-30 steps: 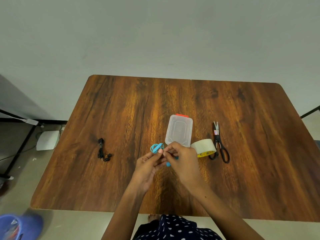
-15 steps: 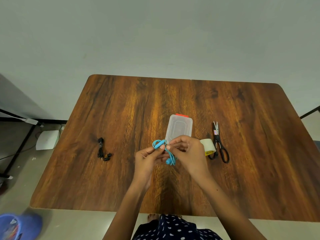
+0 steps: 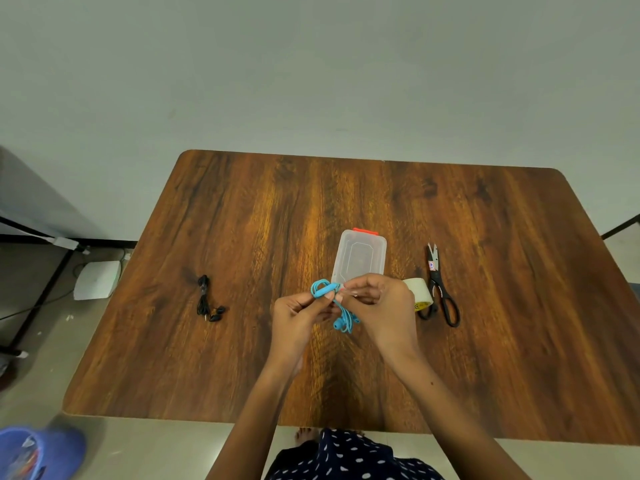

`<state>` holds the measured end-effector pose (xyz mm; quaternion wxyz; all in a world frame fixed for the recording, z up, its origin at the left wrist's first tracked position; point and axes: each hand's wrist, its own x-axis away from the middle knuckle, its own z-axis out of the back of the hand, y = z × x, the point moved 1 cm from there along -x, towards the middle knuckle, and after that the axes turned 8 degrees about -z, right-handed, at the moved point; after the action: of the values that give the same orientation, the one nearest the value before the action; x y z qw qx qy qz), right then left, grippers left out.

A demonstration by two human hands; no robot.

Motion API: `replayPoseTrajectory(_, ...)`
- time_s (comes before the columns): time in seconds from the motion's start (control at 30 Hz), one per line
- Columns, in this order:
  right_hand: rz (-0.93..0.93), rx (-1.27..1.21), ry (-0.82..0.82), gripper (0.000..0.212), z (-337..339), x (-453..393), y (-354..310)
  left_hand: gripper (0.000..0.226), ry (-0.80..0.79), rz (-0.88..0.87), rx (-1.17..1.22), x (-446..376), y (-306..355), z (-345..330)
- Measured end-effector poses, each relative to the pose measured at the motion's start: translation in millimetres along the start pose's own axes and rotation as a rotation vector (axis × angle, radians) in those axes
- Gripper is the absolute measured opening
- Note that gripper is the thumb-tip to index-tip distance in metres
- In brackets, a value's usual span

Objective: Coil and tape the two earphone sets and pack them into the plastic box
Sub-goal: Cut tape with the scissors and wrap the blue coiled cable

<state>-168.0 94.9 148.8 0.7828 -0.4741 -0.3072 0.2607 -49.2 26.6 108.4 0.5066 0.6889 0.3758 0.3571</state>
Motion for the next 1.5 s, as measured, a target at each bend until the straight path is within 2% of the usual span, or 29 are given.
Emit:
replayPoseTrajectory(0.17,-0.009,0.023,0.016,0.027,3,-4,1,0.015,-0.005,0.011,0.021,2,-1,2)
replayPoseTrajectory(0.33,-0.098,0.001,-0.148,0.034,3,-11,6,0.015,-0.047,0.019,0.008,3,-1,9)
replayPoseTrajectory(0.43,-0.229,-0.039,-0.261,0.036,6,-17,11,0.018,-0.073,0.029,0.01,5,-2,12)
replayPoseTrajectory(0.6,-0.34,-0.083,-0.434,0.032,8,-22,12,0.028,-0.128,0.107,-0.018,5,-6,17)
replayPoseTrajectory(0.7,-0.321,-0.105,-0.419,0.028,9,-21,14,0.031,-0.168,0.126,-0.033,4,-6,17)
replayPoseTrajectory(0.87,-0.247,-0.084,-0.319,0.028,12,-19,16,0.022,-0.187,0.131,-0.051,4,-4,14)
replayPoseTrajectory(1.03,-0.371,-0.16,-0.407,0.026,11,-19,17,0.033,-0.213,0.154,-0.029,3,-5,14)
replayPoseTrajectory(1.23,-0.518,-0.312,-0.439,0.035,8,-17,19,0.031,-0.153,0.183,0.015,3,-7,16)
replayPoseTrajectory(1.4,-0.545,-0.374,-0.431,0.046,4,-14,21,0.031,-0.162,0.244,0.073,1,-8,17)
replayPoseTrajectory(1.5,-0.53,-0.393,-0.42,0.043,2,-12,21,0.032,-0.141,0.283,0.108,1,-8,15)
